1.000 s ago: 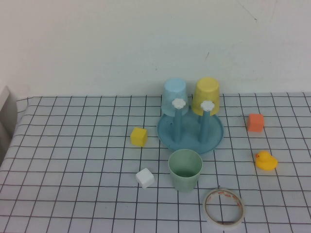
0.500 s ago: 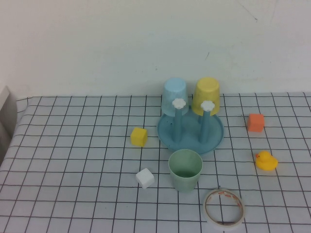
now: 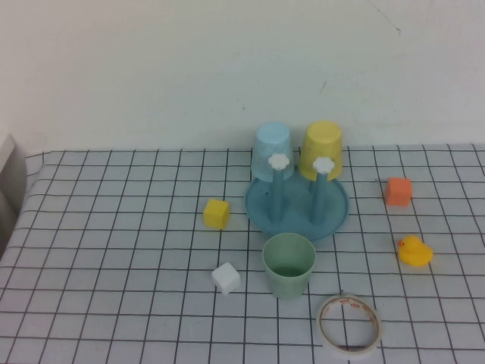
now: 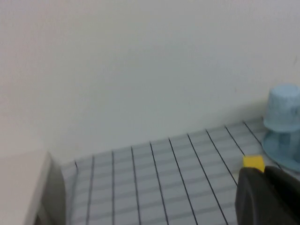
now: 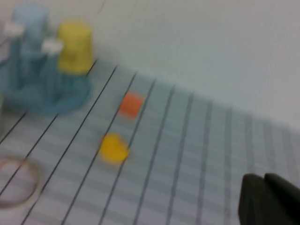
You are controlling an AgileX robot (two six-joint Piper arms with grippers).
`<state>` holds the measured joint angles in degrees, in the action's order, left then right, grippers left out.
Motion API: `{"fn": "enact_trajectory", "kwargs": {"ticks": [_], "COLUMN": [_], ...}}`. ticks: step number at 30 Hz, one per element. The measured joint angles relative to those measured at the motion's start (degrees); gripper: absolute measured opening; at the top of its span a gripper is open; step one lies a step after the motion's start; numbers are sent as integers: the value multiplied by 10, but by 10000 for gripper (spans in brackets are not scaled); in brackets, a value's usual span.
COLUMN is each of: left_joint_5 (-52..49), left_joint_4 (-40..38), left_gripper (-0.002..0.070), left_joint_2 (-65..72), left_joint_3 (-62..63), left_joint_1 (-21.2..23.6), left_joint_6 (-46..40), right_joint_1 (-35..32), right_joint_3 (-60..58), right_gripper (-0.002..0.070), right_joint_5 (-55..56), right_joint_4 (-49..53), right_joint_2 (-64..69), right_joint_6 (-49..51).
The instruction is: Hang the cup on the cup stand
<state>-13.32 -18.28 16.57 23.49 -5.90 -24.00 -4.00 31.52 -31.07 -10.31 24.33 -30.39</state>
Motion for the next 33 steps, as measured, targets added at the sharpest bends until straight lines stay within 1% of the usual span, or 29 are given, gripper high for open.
{"fn": "enact_trajectory", "kwargs": {"ticks": [2,5,6,8,12,14,16,18,20,23,28,30,33], "left_joint_5": [-24,-54,-82,-119,-188,-204,-203,-187,-160,-121,-110,-109,-104], "left_joint_4": [-5,-9,-10,-8,24,38,44,45,45,43,23,22,20], "left_gripper": [-1,-1,-1,-1,-1,-1,-1,-1,-2,-1,-1,-1,-1], "left_joint_2": [28,58,73,83,87,88,88,88,88,88,88,88,88], "left_joint_3": [-9,-15,-16,-16,-17,-17,-17,-17,-17,-26,-47,-49,-50], "left_joint_1": [0,0,0,0,0,0,0,0,0,0,0,0,0], "left_joint_6": [24,40,43,45,48,51,55,66,81,111,126,126,126], "right_joint_1": [0,1,1,1,1,7,23,48,83,135,194,210,222], "right_joint_3": [1,1,1,1,12,27,48,74,105,158,247,283,328], "right_gripper": [-1,-1,-1,-1,-1,-1,4,25,70,172,334,374,394], "right_joint_5": [-33,-48,-50,-50,-60,-81,-96,-95,-77,-46,-26,-23,-11], "right_joint_4": [-14,-52,-89,-144,-276,-341,-384,-404,-411,-416,-421,-422,-425], "right_joint_2": [45,121,165,212,303,357,407,455,506,574,681,717,775], "right_joint_6": [-1,-18,-52,-105,-208,-276,-327,-355,-366,-370,-372,-373,-373]}}
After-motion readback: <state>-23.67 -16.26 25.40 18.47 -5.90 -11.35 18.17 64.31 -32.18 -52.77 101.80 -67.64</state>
